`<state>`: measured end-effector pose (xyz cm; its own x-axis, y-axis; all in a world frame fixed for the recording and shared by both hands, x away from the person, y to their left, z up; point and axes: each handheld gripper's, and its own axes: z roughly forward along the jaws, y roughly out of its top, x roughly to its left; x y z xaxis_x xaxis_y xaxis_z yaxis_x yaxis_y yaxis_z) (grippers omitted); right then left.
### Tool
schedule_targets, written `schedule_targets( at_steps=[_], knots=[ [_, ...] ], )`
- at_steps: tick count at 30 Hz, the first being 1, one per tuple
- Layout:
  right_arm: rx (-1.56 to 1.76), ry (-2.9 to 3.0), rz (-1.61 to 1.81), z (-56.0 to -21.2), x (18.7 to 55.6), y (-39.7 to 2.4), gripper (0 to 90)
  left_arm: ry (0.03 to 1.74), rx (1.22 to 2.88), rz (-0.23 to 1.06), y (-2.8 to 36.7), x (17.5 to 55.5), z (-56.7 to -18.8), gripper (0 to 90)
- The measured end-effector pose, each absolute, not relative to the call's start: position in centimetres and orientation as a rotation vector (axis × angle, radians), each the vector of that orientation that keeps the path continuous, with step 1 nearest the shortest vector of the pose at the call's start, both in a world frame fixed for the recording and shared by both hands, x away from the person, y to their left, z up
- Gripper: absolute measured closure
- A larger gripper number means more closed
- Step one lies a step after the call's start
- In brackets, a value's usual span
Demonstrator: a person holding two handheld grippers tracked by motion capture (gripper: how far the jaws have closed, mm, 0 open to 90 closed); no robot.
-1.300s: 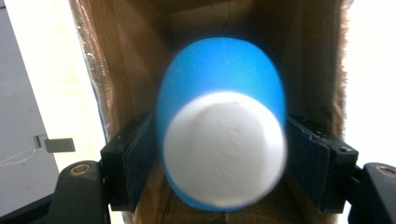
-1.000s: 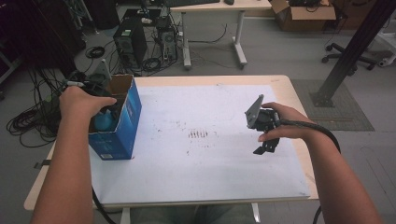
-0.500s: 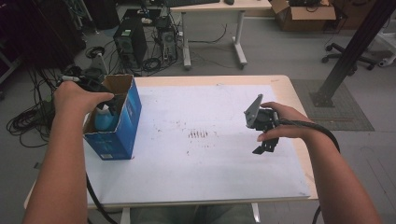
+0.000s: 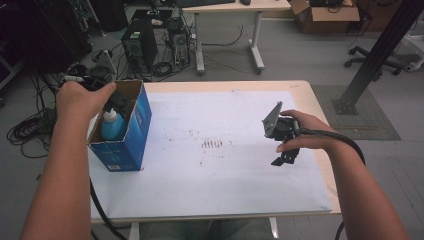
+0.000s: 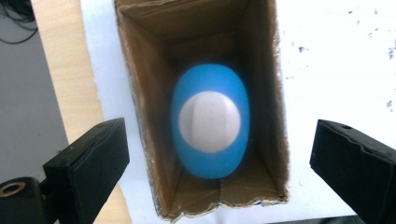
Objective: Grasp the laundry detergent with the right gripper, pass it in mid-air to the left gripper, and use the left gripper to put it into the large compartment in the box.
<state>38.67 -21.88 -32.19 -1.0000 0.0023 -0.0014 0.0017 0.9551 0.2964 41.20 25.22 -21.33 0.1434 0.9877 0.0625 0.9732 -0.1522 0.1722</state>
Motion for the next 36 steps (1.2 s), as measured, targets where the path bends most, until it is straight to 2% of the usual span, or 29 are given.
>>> schedule_targets(
  at_steps=[7, 16, 36],
  knots=[
    [0.009, 3.104, 0.471, -32.2, 38.6, -22.1, 3.7, 1.913, 2.354, 0.252, 24.8, 41.1, -21.0, 4.4],
    [0.015, 3.100, 0.470, -32.0, 38.6, -22.3, 3.7, 1.713, 2.431, 0.320, 23.8, 40.6, -19.5, 4.4],
    [0.023, 3.096, 0.452, -31.1, 38.6, -22.4, 3.8, 1.293, 2.651, 0.372, 17.8, 40.5, -13.9, 4.4]
  ],
)
